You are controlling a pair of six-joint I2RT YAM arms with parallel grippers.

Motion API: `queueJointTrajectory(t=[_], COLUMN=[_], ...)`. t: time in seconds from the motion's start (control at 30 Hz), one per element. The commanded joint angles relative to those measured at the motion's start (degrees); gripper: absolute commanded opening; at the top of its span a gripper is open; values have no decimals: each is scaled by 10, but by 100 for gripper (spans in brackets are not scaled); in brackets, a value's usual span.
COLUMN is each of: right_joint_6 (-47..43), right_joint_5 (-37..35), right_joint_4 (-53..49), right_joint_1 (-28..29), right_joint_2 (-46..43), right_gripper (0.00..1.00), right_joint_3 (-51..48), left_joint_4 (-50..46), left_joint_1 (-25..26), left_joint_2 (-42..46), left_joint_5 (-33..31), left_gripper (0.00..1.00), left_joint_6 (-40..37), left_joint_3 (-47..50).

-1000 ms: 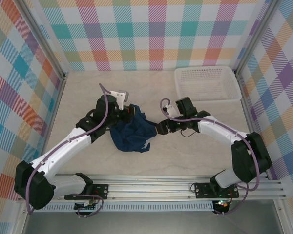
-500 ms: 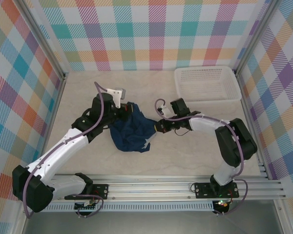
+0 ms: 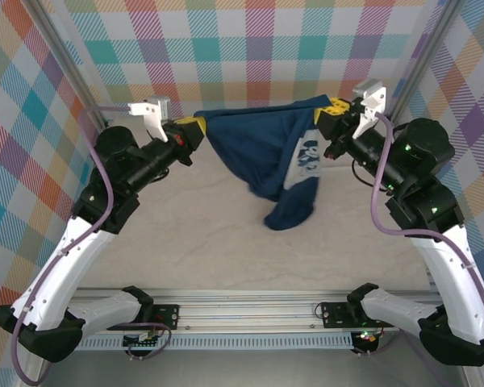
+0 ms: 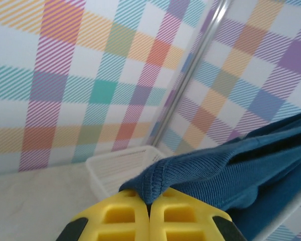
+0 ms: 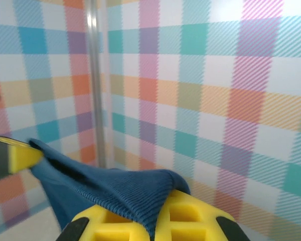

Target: Fold the inside-out t-shirt

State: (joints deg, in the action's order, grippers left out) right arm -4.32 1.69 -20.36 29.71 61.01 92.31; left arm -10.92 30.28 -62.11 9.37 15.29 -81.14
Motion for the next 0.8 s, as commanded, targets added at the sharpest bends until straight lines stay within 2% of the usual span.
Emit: queueJointTrajectory(t=[0.0, 0.17, 0.3, 0.37, 0.43, 0.53, 0.67, 0.7, 0.77], right_joint_6=[-54, -81, -97, -91, -70, -24, -9, 6, 19], right_joint_5=[-93, -89, -28, 13, 82, 188, 240, 251, 274], right_joint_4=[-88, -131, -144, -140, -127, -91, -68, -58, -40], right_joint_1=[-1, -1, -1, -1, -1, 4, 34, 40, 48], right_joint_2=[24, 57, 123, 167, 221, 307, 394, 407, 422], right_gripper=[0, 0, 0, 0, 0, 0, 0, 0, 0], right_joint_3=[32, 89, 108, 111, 104, 79, 47, 37, 16], left_joint_4=[-17, -31, -44, -66, -90, -137, -210, -216, -221], left_joint_1=[-5, -4, -4, -4, -4, -5, -6, -6, -7], left_joint_2=[-9, -24, -43, -43, -28, 13, 71, 82, 95], left_joint_5=[7, 70, 114, 115, 84, -2, -148, -175, -194], left_gripper=[0, 0, 0, 0, 0, 0, 0, 4, 20], left_joint_6=[-2, 12, 35, 47, 54, 59, 69, 72, 63], left_joint_3=[-35, -47, -7, 34, 90, 190, 319, 349, 380])
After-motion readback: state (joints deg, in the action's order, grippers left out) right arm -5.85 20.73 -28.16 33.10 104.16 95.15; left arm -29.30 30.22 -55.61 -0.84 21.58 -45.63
